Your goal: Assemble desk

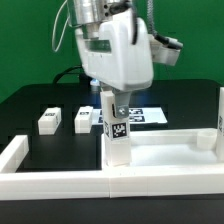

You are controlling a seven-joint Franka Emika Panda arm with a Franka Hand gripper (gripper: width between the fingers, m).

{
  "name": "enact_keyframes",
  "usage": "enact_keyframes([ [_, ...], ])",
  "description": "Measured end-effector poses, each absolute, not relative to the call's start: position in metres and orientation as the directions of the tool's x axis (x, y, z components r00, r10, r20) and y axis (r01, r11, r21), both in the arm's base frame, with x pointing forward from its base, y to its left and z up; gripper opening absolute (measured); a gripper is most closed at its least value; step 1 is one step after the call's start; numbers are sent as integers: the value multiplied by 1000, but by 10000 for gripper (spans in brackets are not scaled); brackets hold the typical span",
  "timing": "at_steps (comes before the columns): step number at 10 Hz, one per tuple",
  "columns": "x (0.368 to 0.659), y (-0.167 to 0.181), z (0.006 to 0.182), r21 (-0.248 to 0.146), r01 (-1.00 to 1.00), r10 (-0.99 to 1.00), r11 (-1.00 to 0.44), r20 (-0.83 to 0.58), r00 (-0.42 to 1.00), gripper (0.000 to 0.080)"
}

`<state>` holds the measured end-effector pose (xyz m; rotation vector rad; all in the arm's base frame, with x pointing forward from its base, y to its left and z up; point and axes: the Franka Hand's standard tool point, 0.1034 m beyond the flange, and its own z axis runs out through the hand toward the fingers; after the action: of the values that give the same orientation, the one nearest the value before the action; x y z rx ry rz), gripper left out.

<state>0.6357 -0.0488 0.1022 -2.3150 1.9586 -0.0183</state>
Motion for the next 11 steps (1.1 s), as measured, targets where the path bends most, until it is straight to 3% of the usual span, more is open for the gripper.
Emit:
enact_keyframes([
  [1, 635, -47, 102, -92, -996, -998, -18, -62, 24, 291],
  [2, 635, -44, 102, -86, -995, -997, 53, -68, -47, 291],
  [3, 635, -44, 101, -87, -995, -996, 53, -73, -47, 343],
  [4, 634, -44, 101, -89, -994, -996, -58, -65, 64, 343],
  [6, 631, -46, 103, -86, -890, -890, -447, -59, 452, 613],
  [11, 626, -42, 103, -98, -606, -609, -789, 0, 793, 648],
])
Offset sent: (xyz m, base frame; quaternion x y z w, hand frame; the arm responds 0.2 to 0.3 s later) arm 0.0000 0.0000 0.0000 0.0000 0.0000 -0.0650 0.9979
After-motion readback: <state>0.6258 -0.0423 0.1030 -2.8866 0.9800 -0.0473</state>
